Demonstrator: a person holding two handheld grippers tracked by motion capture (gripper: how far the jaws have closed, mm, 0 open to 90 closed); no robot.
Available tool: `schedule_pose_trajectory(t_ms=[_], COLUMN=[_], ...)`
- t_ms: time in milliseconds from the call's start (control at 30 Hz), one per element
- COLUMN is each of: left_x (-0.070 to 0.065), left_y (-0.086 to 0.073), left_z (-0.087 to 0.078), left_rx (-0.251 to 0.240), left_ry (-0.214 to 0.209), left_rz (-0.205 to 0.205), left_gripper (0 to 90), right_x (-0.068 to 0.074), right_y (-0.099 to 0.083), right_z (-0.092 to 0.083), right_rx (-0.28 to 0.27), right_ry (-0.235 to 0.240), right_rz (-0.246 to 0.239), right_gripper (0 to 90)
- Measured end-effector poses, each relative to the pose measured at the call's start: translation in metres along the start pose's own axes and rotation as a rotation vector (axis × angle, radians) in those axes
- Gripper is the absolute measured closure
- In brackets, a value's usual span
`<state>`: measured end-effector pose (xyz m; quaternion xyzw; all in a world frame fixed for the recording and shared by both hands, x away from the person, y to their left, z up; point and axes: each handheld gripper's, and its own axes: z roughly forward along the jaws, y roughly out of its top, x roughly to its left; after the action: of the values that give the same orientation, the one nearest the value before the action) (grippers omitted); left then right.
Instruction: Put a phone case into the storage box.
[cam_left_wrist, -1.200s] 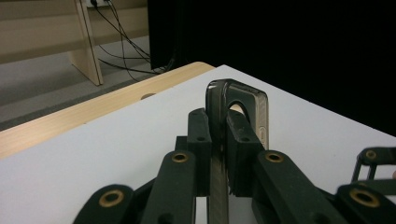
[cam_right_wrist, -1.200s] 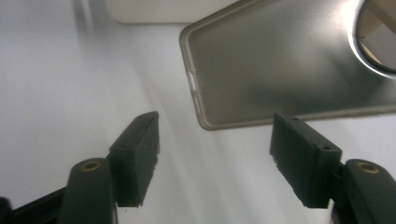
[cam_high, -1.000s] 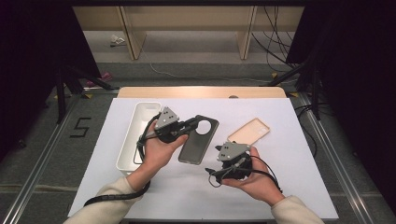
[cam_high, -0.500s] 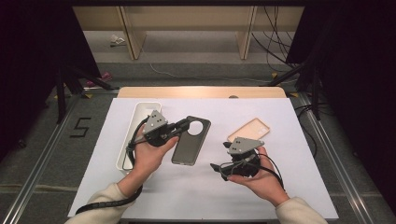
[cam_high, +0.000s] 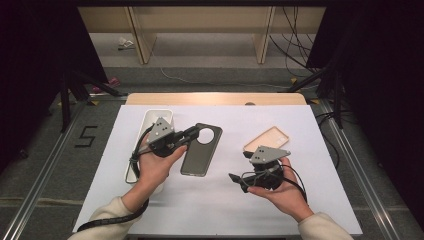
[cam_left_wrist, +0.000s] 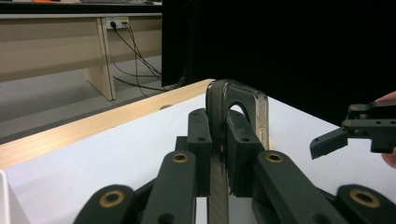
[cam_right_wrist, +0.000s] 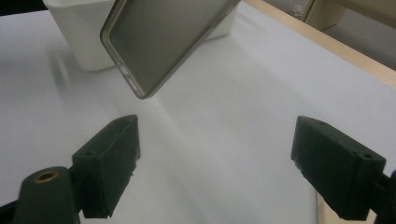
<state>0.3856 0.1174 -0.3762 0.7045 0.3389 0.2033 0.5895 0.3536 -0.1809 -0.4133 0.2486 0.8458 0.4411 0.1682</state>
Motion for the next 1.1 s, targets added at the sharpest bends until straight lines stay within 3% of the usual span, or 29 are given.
schedule_pose_trajectory(t_ms=[333, 1100], left_x=[0.008, 0.024], left_y=[0.006, 0.022], left_z=[-0.006, -0.022], left_rx=[-0.019, -0.080], left_ry=[0.021, 0.057], left_rz=[0.008, -0.019], left_gripper=[81.5, 81.5], right_x=[-0.005, -0.015], right_y=[-0.004, -0.010], right_z=[-0.006, -0.020], right_rx=[-0.019, -0.063], right_ry=[-0.013, -0.038], right_rz=[0.031, 0.099], right_gripper=[16.3, 16.1])
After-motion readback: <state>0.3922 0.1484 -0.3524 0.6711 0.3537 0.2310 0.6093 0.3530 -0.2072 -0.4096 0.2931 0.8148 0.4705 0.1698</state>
